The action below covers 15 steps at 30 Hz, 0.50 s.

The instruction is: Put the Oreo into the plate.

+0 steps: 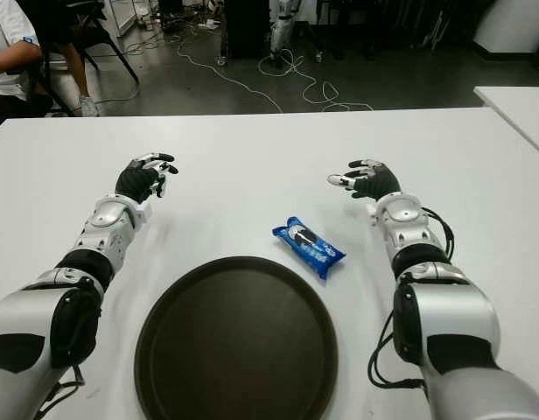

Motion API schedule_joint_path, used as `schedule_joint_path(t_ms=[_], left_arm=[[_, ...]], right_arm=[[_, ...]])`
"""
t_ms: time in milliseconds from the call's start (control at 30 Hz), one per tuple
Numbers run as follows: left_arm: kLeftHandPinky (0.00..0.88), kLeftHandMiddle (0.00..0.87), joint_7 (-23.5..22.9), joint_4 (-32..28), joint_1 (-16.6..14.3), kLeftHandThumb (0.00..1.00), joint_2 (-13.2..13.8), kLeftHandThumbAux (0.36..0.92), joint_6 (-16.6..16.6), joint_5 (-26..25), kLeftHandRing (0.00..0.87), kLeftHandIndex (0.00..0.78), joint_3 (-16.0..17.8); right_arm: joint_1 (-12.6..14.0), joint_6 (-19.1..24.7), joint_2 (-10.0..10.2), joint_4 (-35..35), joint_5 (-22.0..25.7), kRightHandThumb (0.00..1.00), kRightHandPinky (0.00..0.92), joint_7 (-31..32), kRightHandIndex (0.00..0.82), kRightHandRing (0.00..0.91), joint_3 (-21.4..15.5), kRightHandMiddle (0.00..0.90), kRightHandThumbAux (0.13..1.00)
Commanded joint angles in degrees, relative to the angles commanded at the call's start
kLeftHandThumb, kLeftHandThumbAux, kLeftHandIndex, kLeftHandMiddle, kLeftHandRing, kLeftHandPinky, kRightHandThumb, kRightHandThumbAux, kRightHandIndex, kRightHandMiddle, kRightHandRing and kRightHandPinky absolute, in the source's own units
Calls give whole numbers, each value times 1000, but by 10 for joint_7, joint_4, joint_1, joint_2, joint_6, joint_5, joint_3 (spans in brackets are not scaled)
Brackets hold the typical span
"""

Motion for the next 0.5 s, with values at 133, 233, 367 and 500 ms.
schedule_joint_path(t_ms=[133,233,367,500], left_arm=[[810,546,0,0,0,855,0,661,1,2,775,412,-2],[809,545,-1,0,0,854,0,661,1,1,774,411,-2],[804,544,-1,0,0,854,0,661,-1,1,770,410,-2],[803,545,0,0,1,854,0,661,-3,4,769,409,-4]], right_arm=[[-3,-26,-2,-6,-21,0,401,-14,300,401,22,365,819],[-7,-38,-3,-10,-26,0,387,-18,294,391,30,363,826],[-12,-48,-5,-14,-35,0,375,-22,290,382,41,358,831],[-17,-59,-11,-21,-52,0,335,-30,268,344,61,327,821]])
